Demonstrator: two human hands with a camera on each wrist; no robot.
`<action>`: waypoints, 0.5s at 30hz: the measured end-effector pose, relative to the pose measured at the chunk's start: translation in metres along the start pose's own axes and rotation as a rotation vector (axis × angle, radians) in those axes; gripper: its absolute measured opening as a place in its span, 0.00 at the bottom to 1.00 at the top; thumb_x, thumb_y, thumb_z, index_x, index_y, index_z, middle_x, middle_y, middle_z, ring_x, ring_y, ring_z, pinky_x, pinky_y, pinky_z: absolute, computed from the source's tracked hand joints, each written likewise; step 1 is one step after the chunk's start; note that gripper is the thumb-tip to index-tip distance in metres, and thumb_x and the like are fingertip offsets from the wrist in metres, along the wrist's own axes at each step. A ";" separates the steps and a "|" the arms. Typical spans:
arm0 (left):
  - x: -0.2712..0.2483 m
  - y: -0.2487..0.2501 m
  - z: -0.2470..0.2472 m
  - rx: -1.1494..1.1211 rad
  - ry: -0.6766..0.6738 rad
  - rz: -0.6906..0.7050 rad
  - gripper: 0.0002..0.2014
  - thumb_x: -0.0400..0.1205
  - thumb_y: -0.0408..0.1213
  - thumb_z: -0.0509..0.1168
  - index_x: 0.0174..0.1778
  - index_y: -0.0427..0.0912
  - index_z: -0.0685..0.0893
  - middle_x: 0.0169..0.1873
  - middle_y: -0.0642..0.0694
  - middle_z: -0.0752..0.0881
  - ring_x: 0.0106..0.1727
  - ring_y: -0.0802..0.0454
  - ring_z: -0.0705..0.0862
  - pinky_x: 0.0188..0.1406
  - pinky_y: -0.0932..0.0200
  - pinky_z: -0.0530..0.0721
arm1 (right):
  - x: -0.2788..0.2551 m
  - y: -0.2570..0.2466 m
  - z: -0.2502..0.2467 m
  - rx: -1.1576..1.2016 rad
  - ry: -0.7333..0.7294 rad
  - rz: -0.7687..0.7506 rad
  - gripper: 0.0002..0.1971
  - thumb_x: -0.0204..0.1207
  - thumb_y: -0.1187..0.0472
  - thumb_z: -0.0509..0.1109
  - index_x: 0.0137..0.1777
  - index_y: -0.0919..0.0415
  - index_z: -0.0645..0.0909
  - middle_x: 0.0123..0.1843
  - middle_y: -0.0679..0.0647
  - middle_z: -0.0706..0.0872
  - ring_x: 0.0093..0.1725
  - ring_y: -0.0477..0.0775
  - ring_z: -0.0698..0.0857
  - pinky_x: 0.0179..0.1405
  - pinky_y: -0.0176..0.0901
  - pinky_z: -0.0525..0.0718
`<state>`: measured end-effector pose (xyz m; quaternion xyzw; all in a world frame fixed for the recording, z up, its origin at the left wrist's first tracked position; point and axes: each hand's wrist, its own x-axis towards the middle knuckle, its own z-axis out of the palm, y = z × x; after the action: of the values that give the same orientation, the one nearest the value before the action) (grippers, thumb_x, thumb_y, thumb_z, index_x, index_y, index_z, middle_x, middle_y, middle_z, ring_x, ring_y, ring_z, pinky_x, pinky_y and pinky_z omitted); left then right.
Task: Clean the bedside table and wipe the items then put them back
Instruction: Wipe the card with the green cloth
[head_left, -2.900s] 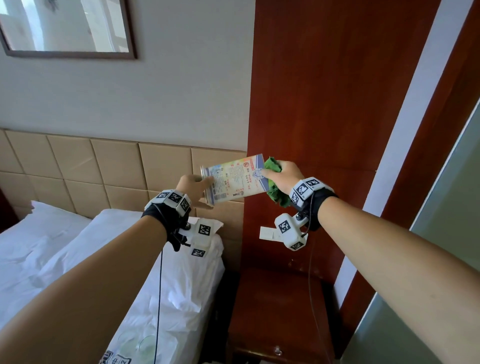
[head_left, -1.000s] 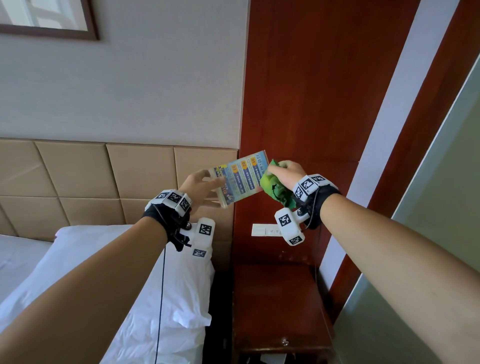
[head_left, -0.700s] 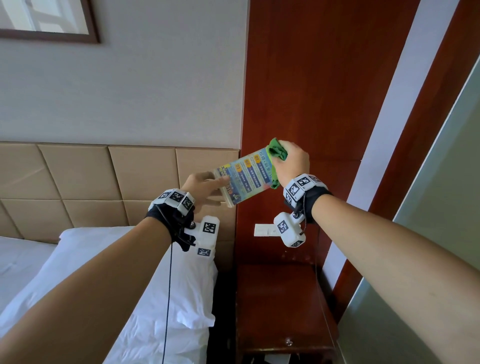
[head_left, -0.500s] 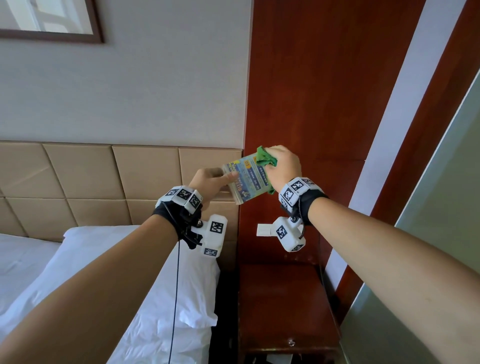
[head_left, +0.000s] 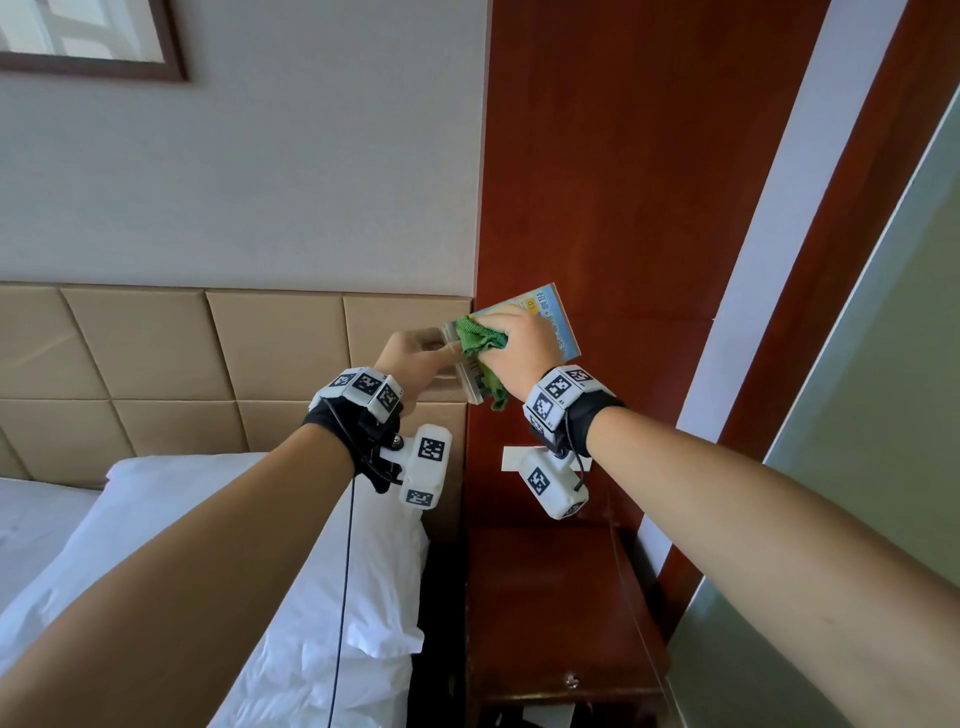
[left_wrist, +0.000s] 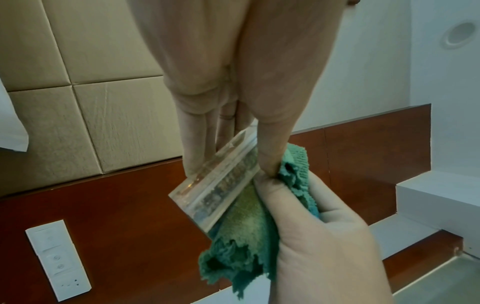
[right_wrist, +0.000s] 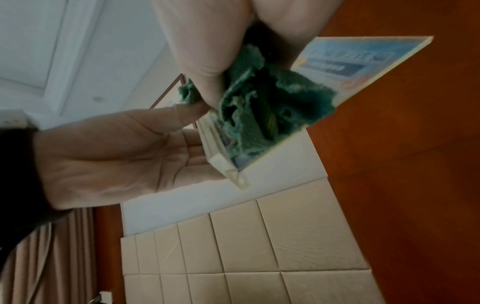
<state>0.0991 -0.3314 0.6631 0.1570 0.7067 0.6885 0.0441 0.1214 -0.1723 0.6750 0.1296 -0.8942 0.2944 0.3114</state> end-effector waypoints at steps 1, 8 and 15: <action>0.001 0.001 0.000 -0.005 -0.009 -0.005 0.13 0.83 0.32 0.69 0.62 0.32 0.84 0.52 0.35 0.91 0.50 0.43 0.92 0.48 0.49 0.91 | 0.001 0.003 -0.001 -0.010 0.029 -0.002 0.20 0.71 0.71 0.74 0.64 0.64 0.86 0.63 0.56 0.87 0.61 0.56 0.84 0.64 0.45 0.80; -0.002 0.006 -0.001 -0.015 -0.025 -0.015 0.16 0.83 0.34 0.70 0.65 0.32 0.83 0.53 0.36 0.91 0.53 0.41 0.91 0.53 0.43 0.90 | 0.007 0.045 -0.025 -0.145 0.211 0.174 0.25 0.71 0.75 0.65 0.64 0.56 0.86 0.61 0.49 0.86 0.57 0.58 0.84 0.48 0.46 0.85; 0.004 0.007 -0.001 -0.089 0.069 -0.015 0.17 0.83 0.36 0.71 0.62 0.26 0.82 0.53 0.33 0.90 0.52 0.38 0.91 0.49 0.45 0.91 | -0.007 0.035 -0.021 -0.088 0.070 0.180 0.24 0.74 0.73 0.68 0.68 0.53 0.84 0.65 0.46 0.85 0.61 0.52 0.84 0.57 0.38 0.82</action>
<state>0.0968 -0.3311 0.6710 0.1256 0.6777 0.7239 0.0320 0.1229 -0.1317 0.6683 0.0246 -0.9028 0.2862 0.3201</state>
